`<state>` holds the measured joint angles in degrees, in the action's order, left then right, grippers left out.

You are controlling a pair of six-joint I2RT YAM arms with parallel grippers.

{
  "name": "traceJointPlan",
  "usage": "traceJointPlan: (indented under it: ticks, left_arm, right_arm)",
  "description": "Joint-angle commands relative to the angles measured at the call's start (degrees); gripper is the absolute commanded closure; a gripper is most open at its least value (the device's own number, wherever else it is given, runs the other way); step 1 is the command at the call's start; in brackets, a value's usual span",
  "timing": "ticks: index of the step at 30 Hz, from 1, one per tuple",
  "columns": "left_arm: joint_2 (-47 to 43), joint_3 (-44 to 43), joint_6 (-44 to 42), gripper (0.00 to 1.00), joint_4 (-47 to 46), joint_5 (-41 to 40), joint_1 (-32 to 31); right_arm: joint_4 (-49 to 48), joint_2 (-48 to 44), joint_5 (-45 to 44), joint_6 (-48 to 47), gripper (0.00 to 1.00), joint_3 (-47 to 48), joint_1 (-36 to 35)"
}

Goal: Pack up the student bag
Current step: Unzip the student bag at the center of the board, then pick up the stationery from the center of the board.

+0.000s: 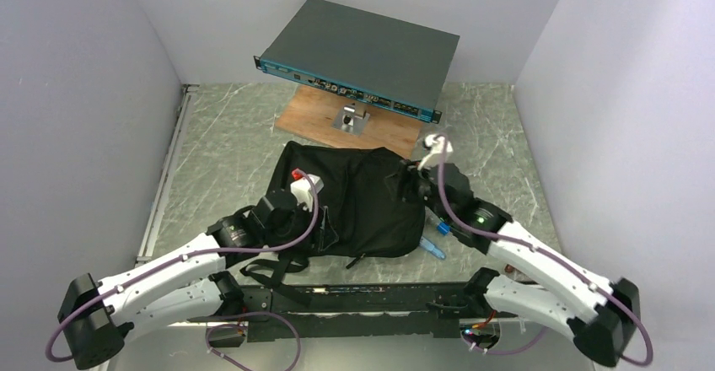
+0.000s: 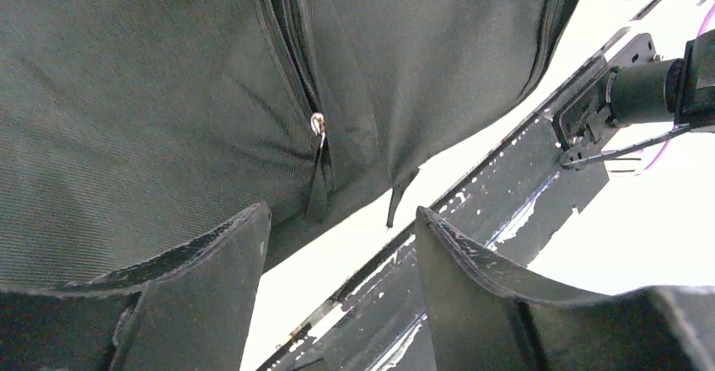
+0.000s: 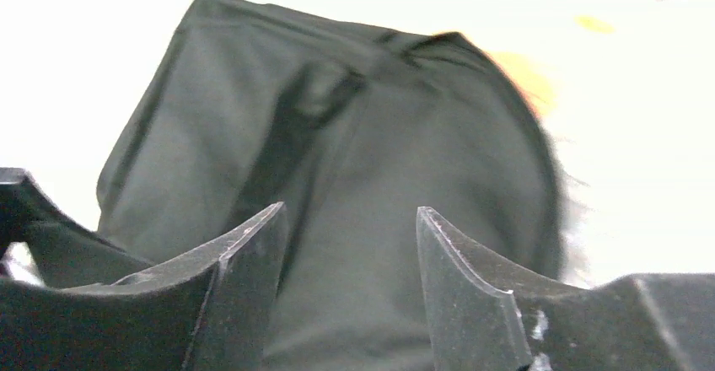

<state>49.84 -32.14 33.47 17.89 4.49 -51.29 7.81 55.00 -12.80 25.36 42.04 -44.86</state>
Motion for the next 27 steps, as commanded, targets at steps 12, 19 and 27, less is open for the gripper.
traceJointPlan:
  ticks: [12, 19, 27]
  left_arm:
    - [-0.93, -7.11, -4.86, 0.00, -0.42, -4.32, 3.28]
    - [-3.00, -6.26, -5.56, 0.00, -0.64, -3.83, 4.46]
    - [-5.42, -3.39, -5.65, 0.00, -2.09, -2.98, 4.92]
  right_arm:
    - [27.49, -14.66, -6.18, 27.38, 0.09, -15.16, 22.06]
    - [21.64, -7.59, -0.64, 19.99, 0.12, -15.13, 27.94]
    - [31.39, -1.24, 4.13, 21.29, 0.13, -10.61, 25.24]
